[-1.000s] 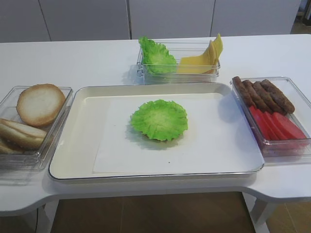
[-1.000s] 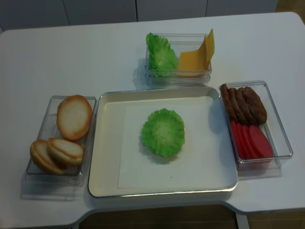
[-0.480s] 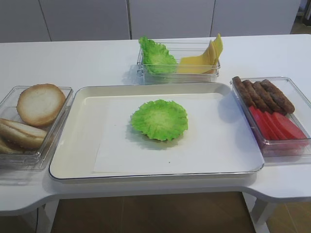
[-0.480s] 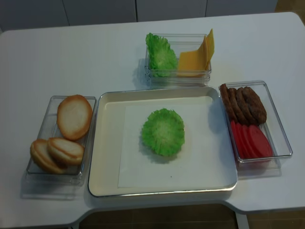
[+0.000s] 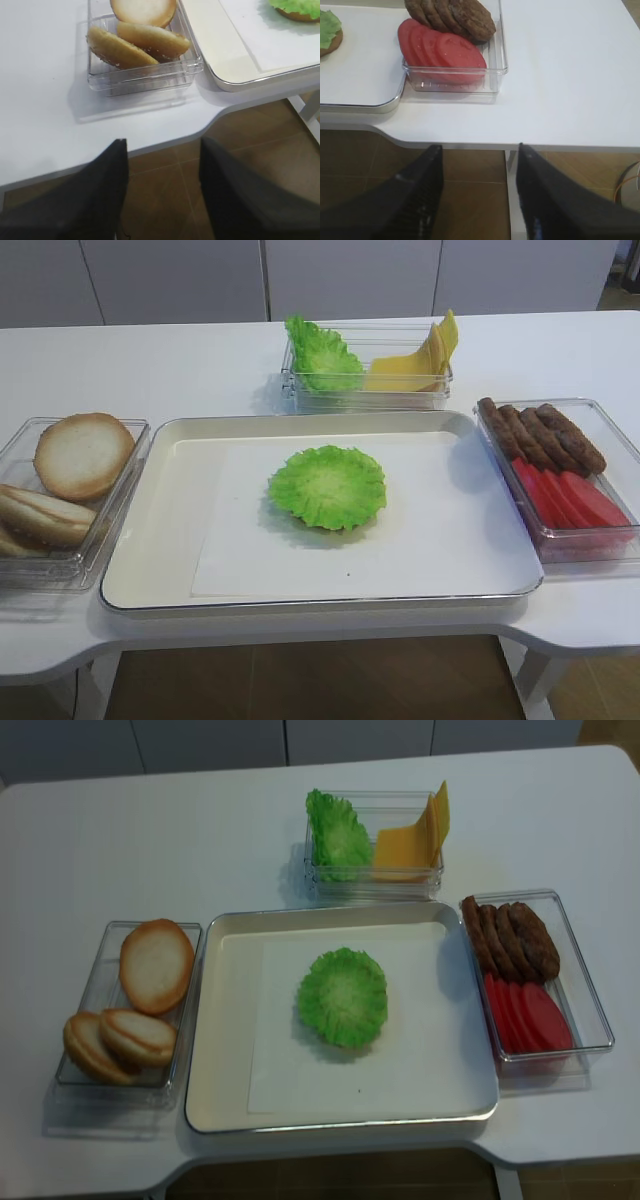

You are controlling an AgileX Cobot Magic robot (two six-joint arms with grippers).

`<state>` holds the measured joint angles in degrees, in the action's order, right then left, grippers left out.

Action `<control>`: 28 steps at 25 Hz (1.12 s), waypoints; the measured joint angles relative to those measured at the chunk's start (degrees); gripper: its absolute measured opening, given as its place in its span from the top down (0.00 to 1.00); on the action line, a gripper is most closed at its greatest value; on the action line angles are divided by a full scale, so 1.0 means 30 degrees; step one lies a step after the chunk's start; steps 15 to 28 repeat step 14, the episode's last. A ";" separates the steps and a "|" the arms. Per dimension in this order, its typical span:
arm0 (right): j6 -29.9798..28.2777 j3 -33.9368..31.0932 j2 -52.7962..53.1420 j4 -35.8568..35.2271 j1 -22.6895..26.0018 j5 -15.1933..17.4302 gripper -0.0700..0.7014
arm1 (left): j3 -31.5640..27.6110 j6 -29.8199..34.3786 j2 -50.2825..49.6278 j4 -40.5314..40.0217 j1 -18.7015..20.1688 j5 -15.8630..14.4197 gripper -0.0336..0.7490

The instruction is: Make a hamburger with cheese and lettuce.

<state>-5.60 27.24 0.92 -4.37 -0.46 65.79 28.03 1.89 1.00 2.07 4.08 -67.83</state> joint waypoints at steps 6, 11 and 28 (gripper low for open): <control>0.0000 0.0000 0.0000 0.0000 0.0000 0.0000 0.44 | 0.0000 0.0000 0.0000 0.0000 0.0000 0.0000 0.52; 0.0000 0.0000 0.0000 0.0000 0.0000 0.0000 0.44 | 0.0000 0.0000 0.0000 0.0000 0.0000 0.0000 0.52; 0.0000 0.0000 0.0000 0.0000 0.0000 0.0000 0.44 | 0.0000 0.0000 0.0000 0.0000 0.0000 0.0000 0.52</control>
